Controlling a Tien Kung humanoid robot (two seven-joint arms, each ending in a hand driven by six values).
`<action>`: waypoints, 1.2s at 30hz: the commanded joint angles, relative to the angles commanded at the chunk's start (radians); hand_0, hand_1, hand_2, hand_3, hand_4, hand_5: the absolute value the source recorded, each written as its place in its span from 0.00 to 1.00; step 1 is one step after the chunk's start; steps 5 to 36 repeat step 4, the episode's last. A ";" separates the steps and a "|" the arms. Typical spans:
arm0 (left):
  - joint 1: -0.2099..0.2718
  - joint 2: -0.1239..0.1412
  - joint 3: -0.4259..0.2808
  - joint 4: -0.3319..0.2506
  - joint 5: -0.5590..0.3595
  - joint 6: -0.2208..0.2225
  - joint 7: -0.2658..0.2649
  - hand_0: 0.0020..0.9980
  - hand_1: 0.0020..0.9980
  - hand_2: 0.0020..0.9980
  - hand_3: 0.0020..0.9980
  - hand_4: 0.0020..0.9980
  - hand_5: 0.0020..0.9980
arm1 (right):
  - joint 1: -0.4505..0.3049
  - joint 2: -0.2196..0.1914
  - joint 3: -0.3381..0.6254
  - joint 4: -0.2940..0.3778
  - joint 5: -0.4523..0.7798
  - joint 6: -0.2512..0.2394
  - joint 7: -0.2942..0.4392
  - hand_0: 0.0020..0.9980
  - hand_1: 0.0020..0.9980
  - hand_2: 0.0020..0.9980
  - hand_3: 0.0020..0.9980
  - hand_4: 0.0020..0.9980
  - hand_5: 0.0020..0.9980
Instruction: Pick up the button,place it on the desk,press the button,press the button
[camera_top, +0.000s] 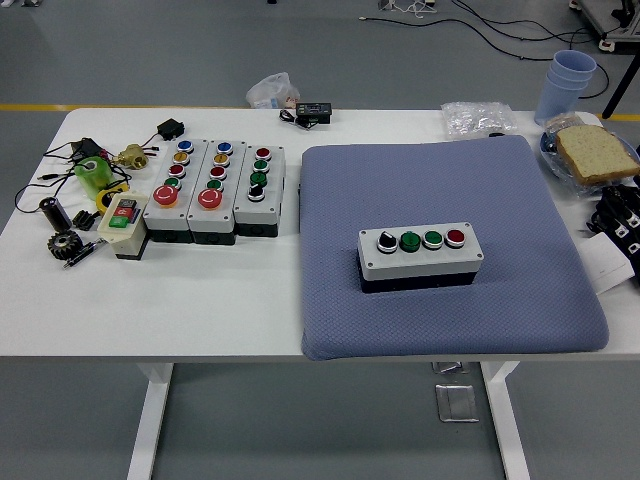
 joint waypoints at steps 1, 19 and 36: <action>0.000 0.000 0.000 0.000 -0.002 0.000 0.000 0.56 0.42 0.42 0.43 0.26 0.40 | 0.001 -0.001 0.000 0.001 0.000 -0.001 0.000 0.76 0.73 0.73 0.72 0.74 0.47; 0.000 0.000 -0.001 0.000 -0.002 0.000 0.000 0.56 0.42 0.42 0.43 0.26 0.40 | 0.003 -0.005 0.003 0.003 0.000 -0.003 0.000 0.76 0.73 0.73 0.72 0.74 0.47; 0.000 0.000 -0.001 0.000 -0.002 0.000 0.000 0.56 0.42 0.42 0.43 0.26 0.40 | 0.003 -0.005 0.003 0.003 0.000 -0.003 0.000 0.76 0.73 0.73 0.72 0.74 0.47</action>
